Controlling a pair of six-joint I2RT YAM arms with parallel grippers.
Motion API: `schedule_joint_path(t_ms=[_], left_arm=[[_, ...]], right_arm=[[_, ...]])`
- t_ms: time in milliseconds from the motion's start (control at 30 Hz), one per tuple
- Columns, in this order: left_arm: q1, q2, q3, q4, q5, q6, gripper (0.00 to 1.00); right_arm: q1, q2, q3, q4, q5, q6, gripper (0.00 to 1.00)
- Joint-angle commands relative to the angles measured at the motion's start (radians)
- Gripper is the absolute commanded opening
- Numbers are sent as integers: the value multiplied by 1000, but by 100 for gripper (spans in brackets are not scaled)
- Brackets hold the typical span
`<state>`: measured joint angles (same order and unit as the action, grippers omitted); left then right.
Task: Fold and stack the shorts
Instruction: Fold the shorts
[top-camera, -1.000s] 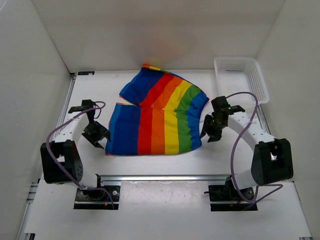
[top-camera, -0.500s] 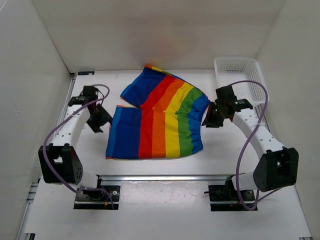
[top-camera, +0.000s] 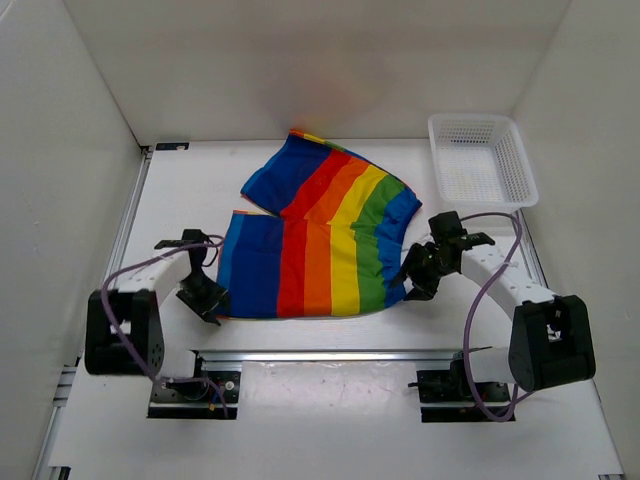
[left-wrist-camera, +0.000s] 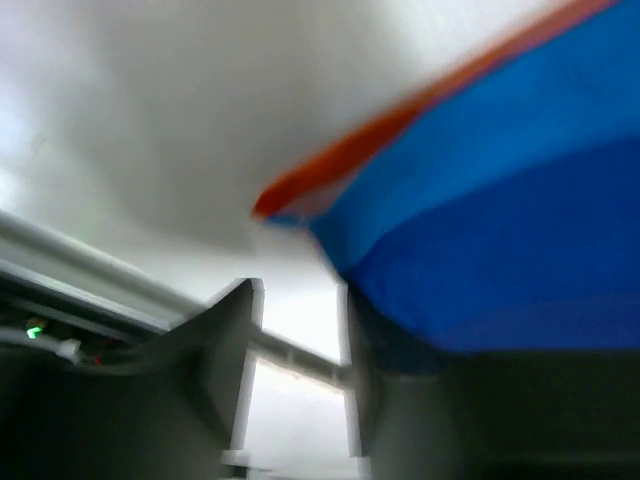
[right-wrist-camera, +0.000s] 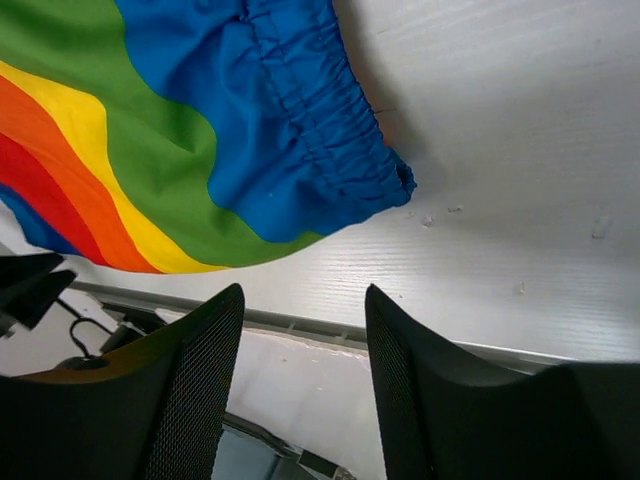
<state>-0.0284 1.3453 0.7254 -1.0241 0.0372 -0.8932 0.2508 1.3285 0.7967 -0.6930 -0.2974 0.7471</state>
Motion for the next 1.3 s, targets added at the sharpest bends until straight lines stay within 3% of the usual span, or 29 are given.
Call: schedule_joint_path(t_ms=[0, 33, 67, 333, 567, 667, 700, 767, 967, 1033, 1100, 1233, 1267], left_arm=[[-4, 109, 5, 122, 6, -12, 44], [-4, 148, 22, 131, 6, -12, 20], [-4, 161, 32, 140, 6, 0, 10], [-4, 71, 75, 140, 15, 13, 10], [-4, 49, 84, 121, 15, 13, 10], [-4, 29, 106, 108, 15, 13, 10], [-4, 29, 106, 93, 4, 13, 10], [-4, 15, 129, 79, -8, 13, 10], [-4, -23, 138, 48, -22, 14, 10], [-4, -23, 126, 15, -2, 14, 22], [-4, -34, 80, 15, 13, 1, 46], [-4, -55, 16, 13, 27, -35, 72], [-4, -55, 16, 31, 27, -35, 74]], right_arm=[[-27, -29, -34, 68, -57, 44, 57], [-27, -29, -56, 78, -69, 44, 57], [-37, -29, -68, 78, -81, 44, 57], [-50, 20, -129, 193, -92, 54, 57], [-50, 123, -125, 283, -56, 63, 47], [-50, 153, -85, 283, -8, 37, 27], [-50, 162, -74, 268, 3, 25, 11], [-50, 163, -56, 239, 12, 9, 1], [-50, 133, -34, 188, 60, -38, 1], [-50, 133, -34, 179, 60, -38, 2], [-50, 133, -34, 179, 60, -38, 7], [-50, 133, -34, 179, 50, -38, 22], [-50, 133, -34, 179, 50, -38, 23]])
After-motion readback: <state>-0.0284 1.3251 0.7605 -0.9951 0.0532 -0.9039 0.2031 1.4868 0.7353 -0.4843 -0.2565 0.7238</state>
